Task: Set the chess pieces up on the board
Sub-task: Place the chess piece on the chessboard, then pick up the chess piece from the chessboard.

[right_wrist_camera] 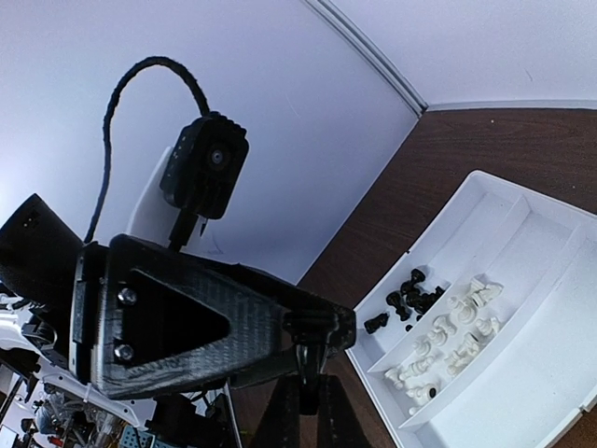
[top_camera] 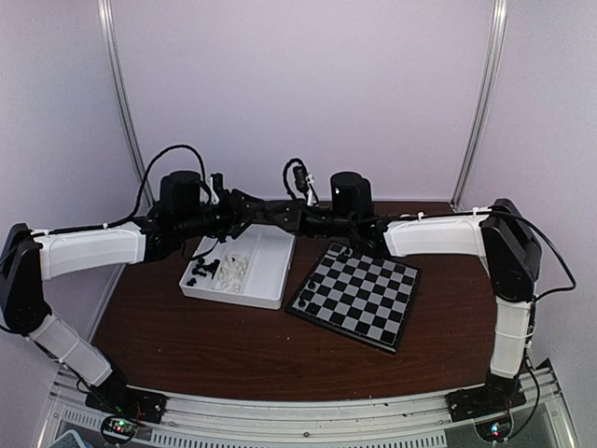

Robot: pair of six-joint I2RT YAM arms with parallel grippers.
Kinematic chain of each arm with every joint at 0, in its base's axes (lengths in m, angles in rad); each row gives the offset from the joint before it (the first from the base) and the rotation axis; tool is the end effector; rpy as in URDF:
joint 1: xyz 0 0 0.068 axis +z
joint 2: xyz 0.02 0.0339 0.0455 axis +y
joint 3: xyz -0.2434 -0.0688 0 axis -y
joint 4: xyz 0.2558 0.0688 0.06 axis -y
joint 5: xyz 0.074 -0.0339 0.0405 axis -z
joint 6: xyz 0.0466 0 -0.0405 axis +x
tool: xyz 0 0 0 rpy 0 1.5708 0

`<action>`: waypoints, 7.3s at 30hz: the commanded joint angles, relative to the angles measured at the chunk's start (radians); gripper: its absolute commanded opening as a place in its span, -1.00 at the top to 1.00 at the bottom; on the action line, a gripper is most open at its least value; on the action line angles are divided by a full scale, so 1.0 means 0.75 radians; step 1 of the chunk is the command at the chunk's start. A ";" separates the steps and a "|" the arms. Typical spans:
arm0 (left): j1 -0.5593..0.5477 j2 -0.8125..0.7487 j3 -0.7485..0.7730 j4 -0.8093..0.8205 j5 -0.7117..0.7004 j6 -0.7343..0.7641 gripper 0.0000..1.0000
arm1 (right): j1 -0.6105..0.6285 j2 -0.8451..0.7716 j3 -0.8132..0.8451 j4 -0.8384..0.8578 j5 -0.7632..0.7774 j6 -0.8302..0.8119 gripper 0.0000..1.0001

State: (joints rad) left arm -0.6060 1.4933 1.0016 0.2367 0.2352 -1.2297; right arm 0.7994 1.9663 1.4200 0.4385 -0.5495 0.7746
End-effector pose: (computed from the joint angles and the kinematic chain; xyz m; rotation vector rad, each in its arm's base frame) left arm 0.2983 -0.2199 0.2582 -0.4599 2.0487 -1.4335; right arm 0.3148 0.3587 0.2442 -0.5019 1.8850 1.5785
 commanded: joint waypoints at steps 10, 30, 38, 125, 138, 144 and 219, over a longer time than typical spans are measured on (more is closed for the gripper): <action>0.100 -0.208 0.107 -0.402 -0.061 0.594 -0.25 | -0.173 -0.271 -0.128 -0.661 -0.057 -0.350 1.00; 0.100 -0.271 0.202 -0.655 -0.156 0.966 -0.23 | -0.151 -0.091 0.339 -2.148 0.271 -0.928 1.00; 0.100 -0.287 0.207 -0.697 -0.188 0.996 -0.23 | -0.070 0.108 0.467 -2.301 0.446 -0.939 1.00; -0.544 0.872 1.153 -1.288 0.286 2.418 -0.20 | -0.381 -1.313 -0.942 -1.104 0.703 -0.272 0.36; -0.554 1.184 1.464 -1.290 0.209 2.365 -0.21 | -0.383 -1.474 -1.015 -1.126 0.727 -0.297 0.32; -0.556 1.256 1.533 -1.289 0.194 2.362 -0.15 | -0.384 -1.483 -1.026 -1.123 0.727 -0.309 0.32; -0.549 0.887 0.994 -0.620 0.158 2.018 0.86 | -0.387 -1.154 -1.230 -0.407 -0.029 0.096 0.28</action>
State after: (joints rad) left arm -1.0176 2.2265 1.8034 -0.3546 0.3374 0.3252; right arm 0.5144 1.0687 0.4988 -0.0402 -0.4263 0.7982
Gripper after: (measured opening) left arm 0.154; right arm 0.362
